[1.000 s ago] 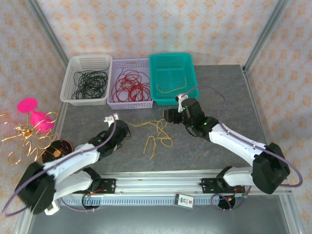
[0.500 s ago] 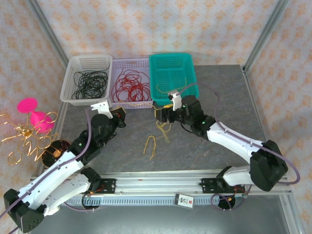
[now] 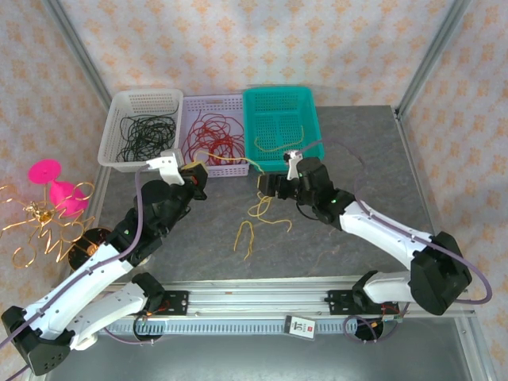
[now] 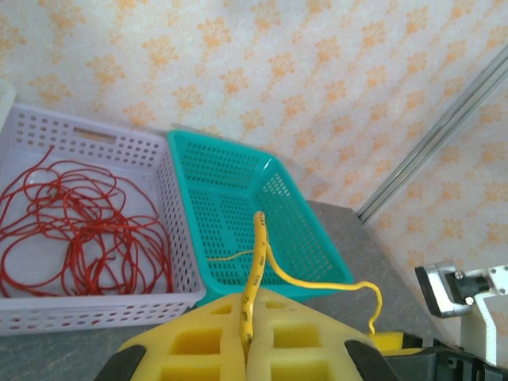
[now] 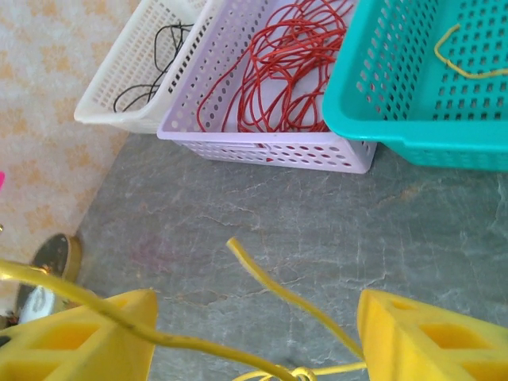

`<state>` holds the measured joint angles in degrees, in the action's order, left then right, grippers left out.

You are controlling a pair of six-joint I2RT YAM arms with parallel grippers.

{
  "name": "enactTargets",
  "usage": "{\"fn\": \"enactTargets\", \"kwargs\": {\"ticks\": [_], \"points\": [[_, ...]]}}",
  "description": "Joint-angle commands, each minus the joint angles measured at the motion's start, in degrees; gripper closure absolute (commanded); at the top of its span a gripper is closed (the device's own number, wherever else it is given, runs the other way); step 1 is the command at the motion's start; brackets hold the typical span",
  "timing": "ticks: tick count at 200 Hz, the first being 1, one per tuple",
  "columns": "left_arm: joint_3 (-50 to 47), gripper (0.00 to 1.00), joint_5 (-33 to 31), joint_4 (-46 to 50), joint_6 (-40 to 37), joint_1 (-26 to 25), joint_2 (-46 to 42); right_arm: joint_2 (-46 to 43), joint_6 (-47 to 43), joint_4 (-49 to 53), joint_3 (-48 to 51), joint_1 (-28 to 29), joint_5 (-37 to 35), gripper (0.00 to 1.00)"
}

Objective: Untangle the cables

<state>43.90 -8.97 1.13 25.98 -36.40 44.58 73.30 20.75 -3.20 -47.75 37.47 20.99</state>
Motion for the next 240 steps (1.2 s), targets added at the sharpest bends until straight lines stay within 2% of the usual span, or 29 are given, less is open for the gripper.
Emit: {"fn": "enactTargets", "kwargs": {"ticks": [1,15,47,74,97,122,145,166,209,240], "points": [[1.7,1.0,0.9,-5.6,-2.6,-0.4,0.7,-3.2,6.0,3.4,0.7,0.1,0.8,0.33],[1.9,1.0,0.8,-7.3,-2.9,-0.5,1.3,-5.2,5.1,4.3,2.0,0.1,0.9,0.31],[4.0,1.0,-0.8,-6.9,-4.6,-0.6,3.6,-16.3,2.2,7.7,5.8,-0.3,-2.6,0.26],[5.0,1.0,-0.2,-6.5,-5.0,-0.9,5.2,-20.0,-0.1,6.9,9.9,-0.4,1.5,0.25],[5.1,1.0,0.5,-7.3,-4.5,-1.5,5.7,-18.0,1.9,-4.0,15.2,-0.3,5.4,0.29],[6.3,1.0,0.1,-6.3,-4.5,-2.4,6.1,-11.8,7.5,-17.7,17.7,0.2,7.6,0.35],[7.3,1.0,-1.1,-4.8,-4.9,-3.3,6.1,-7.1,9.1,-27.7,19.9,0.4,7.0,0.38],[8.1,1.0,-1.3,-4.1,-4.9,-3.7,6.2,-3.1,8.0,-31.8,20.6,0.4,4.2,0.46],[13.0,1.0,-4.5,-1.3,-8.8,-3.9,6.9,-0.6,6.7,-30.6,25.0,0.4,0.4,0.77],[18.2,1.0,-6.1,-1.1,-13.6,-3.9,8.7,-1.2,4.3,-25.9,29.0,0.4,-2.5,0.86]]}}
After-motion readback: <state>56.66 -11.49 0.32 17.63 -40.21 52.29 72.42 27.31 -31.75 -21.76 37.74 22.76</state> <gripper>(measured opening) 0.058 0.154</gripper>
